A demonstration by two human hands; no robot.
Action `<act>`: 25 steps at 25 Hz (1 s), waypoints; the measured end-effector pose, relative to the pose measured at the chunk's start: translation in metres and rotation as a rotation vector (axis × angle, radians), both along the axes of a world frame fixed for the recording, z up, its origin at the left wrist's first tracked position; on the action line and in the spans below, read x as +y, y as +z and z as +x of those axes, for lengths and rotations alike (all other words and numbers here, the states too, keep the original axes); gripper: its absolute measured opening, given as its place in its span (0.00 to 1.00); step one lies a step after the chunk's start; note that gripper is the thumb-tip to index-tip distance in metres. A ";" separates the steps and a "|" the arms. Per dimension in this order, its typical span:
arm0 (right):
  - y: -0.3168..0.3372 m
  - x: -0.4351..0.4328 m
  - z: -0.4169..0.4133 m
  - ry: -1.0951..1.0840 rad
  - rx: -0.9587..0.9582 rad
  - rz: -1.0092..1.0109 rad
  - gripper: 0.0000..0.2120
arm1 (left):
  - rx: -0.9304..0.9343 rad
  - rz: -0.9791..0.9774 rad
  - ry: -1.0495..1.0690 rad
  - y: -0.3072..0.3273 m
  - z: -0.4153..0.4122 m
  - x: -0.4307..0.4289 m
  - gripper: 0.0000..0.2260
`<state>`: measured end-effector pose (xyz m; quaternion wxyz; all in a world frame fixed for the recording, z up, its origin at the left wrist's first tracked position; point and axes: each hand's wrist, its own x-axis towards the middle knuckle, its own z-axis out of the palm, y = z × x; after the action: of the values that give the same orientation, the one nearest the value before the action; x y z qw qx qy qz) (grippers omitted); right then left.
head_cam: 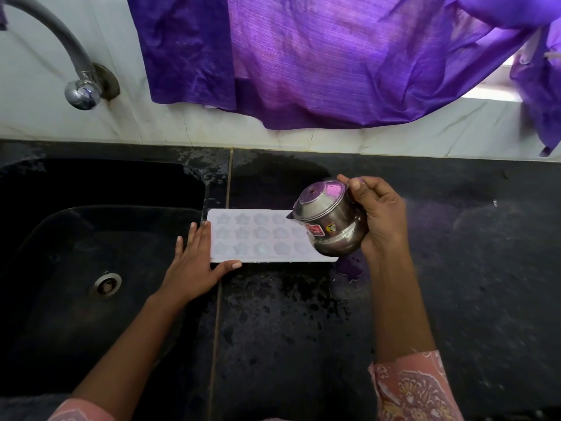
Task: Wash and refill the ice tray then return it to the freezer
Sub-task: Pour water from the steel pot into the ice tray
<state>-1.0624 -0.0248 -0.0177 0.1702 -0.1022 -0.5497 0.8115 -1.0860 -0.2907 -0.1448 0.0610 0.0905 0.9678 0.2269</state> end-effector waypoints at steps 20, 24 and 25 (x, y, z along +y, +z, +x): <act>-0.002 -0.021 -0.005 0.043 -0.035 0.174 0.07 | -0.009 -0.009 0.005 0.001 0.002 0.001 0.52; 0.000 -0.022 -0.006 0.039 -0.007 0.178 0.08 | -0.006 0.002 0.003 0.001 0.002 0.001 0.52; 0.000 -0.021 -0.006 0.038 -0.002 0.173 0.08 | -0.009 -0.001 0.001 0.001 0.002 0.001 0.53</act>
<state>-1.0683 -0.0462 -0.0174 0.1625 -0.0773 -0.6196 0.7640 -1.0841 -0.2897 -0.1436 0.0653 0.0888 0.9677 0.2267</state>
